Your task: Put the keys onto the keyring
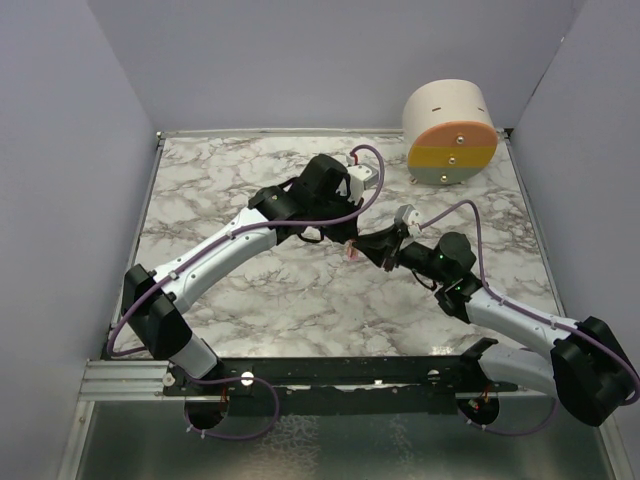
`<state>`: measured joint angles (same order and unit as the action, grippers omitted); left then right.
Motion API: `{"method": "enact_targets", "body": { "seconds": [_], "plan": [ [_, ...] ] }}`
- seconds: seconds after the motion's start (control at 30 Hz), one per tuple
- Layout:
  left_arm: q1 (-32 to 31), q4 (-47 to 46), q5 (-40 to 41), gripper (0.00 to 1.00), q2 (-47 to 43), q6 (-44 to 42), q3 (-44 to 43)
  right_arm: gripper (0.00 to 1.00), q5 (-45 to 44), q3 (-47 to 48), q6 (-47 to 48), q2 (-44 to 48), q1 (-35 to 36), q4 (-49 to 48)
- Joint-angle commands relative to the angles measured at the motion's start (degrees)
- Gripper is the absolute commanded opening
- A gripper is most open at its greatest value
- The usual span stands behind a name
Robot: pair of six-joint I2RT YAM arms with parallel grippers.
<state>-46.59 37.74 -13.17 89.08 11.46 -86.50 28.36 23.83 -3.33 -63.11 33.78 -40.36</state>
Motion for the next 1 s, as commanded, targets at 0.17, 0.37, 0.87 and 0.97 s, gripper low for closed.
{"method": "enact_targets", "body": {
  "seconds": [0.17,0.37,0.87,0.97],
  "plan": [
    [-0.8,-1.3,-1.0,0.0,-2.0,0.5,0.0,0.02,-2.0,1.3,0.3,-0.5,-0.1,-0.9],
    [-0.8,-1.1,-1.1,0.0,-2.1,0.4,-0.5,0.01,-4.3,1.0,0.6,0.1,-0.1,-0.3],
    [-0.8,-0.3,-0.4,0.0,-2.4,0.1,-1.6,0.23,-5.6,1.5,1.2,0.7,-0.1,2.0],
    [-0.8,-0.3,-0.7,0.0,-2.2,0.0,-1.6,0.23,-4.9,1.9,1.1,-0.2,-0.1,1.7]
  ]
}}
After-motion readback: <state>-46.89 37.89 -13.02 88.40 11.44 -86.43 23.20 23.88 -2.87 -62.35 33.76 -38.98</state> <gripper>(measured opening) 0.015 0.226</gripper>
